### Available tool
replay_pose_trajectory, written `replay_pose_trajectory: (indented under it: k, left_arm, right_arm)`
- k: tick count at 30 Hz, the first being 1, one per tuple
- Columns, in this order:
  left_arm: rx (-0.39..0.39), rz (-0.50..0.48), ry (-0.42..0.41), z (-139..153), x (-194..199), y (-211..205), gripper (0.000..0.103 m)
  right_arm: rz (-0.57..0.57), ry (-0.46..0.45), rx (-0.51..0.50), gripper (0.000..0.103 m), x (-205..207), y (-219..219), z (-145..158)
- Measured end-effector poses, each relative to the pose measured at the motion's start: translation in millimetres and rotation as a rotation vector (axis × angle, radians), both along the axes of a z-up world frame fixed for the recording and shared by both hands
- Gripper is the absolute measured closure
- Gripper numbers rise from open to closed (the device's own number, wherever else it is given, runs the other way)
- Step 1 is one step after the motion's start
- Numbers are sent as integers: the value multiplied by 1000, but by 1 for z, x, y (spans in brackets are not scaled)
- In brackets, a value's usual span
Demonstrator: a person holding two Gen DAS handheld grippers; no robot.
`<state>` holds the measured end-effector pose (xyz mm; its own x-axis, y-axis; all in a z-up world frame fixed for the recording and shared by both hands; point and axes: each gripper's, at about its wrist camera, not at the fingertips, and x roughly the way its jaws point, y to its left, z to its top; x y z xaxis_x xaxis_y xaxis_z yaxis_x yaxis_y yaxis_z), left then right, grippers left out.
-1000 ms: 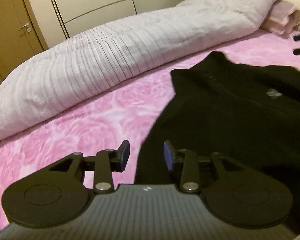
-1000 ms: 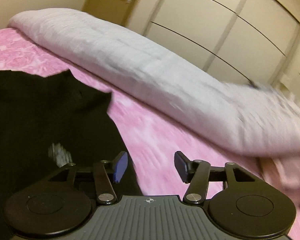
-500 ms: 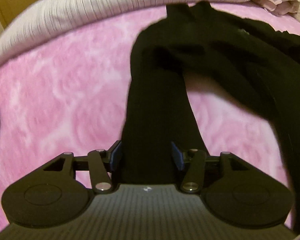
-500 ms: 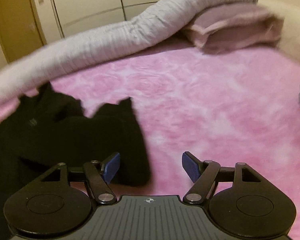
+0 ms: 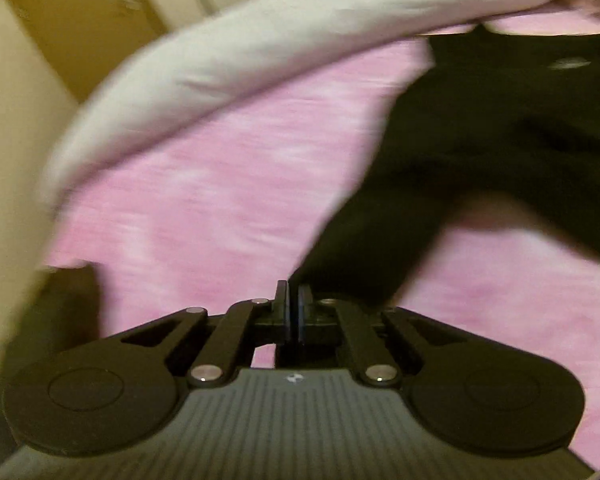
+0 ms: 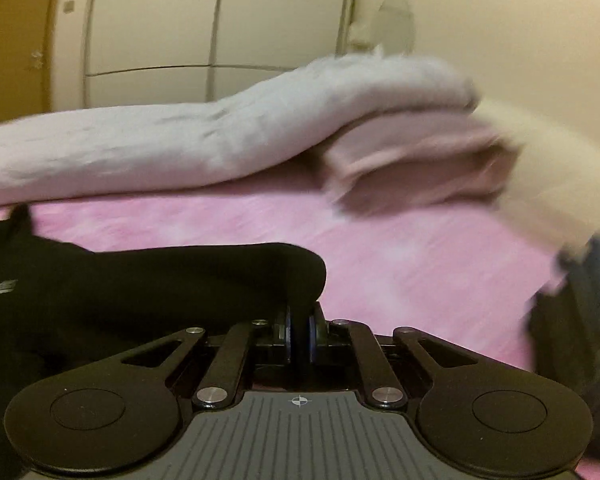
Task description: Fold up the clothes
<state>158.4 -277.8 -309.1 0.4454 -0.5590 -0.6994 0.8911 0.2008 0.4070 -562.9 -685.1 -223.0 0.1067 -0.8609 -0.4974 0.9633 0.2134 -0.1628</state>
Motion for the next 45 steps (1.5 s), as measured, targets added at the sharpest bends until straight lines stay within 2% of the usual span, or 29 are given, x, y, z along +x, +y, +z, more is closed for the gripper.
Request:
replay_pose_trajectory:
  k: [2,5,9,12,16,20,24,25,27,30,32,33,34,36,38,39,40,41,42,45]
  left_arm:
    - [-8,46,-14,1,22,-6,101]
    - [13,46,-18,-13,30,-18,100]
    - [44,-14,-69,-24,25,-23,100]
    - [57,-51,-81,-22,30,-26,100]
    - [55,-142,-293,-6,37,-38,99]
    - [70,-213,-429,2,40,-38,90]
    - [60,-149,-361,-6,67,-11,89]
    - [57,-131,-340,-8,75,-4,84]
    - [22,-73,-139,-11,94,14,69]
    - [-55,-8,172,-23,115,35,66]
    - [-108,8,353,-31,121,44,56]
    - [-122,0,413,-36,121,45,49]
    - [-131,-12,463,-40,119,45,47]
    - [-101,-46,497,-52,114,38,46]
    - [-46,-83,459,-65,105,28,51]
    - [-19,-102,435,-72,101,24,60]
    - [-15,-127,430,-74,97,22,80]
    - [-10,-149,419,-71,93,23,91]
    - [-3,-170,405,-67,89,25,96]
    - [39,-216,151,-40,86,41,97]
  right_arm:
    - [-2,71,-3,92,8,-13,-4]
    - [-25,155,101,75,27,-23,-23]
    - [-8,123,53,58,49,20,-18]
    - [101,123,47,51,68,60,-17]
    - [217,113,64,47,97,106,-18]
    - [282,87,79,45,131,134,-18]
    - [388,55,107,45,179,163,-15]
    - [428,57,113,44,194,171,-14]
    - [524,48,123,44,227,188,-13]
    - [675,42,126,41,285,212,-12]
    - [771,40,132,40,328,228,-13]
    - [819,41,136,39,350,236,-14]
    - [864,47,139,38,370,243,-16]
    - [967,81,132,36,413,257,-23]
    - [1065,135,118,35,457,269,-31]
    - [1104,160,113,35,478,276,-36]
    - [1130,179,114,35,495,279,-43]
    - [1150,198,121,35,513,279,-49]
    - [1164,214,127,35,530,279,-55]
    - [1183,234,147,35,565,277,-66]
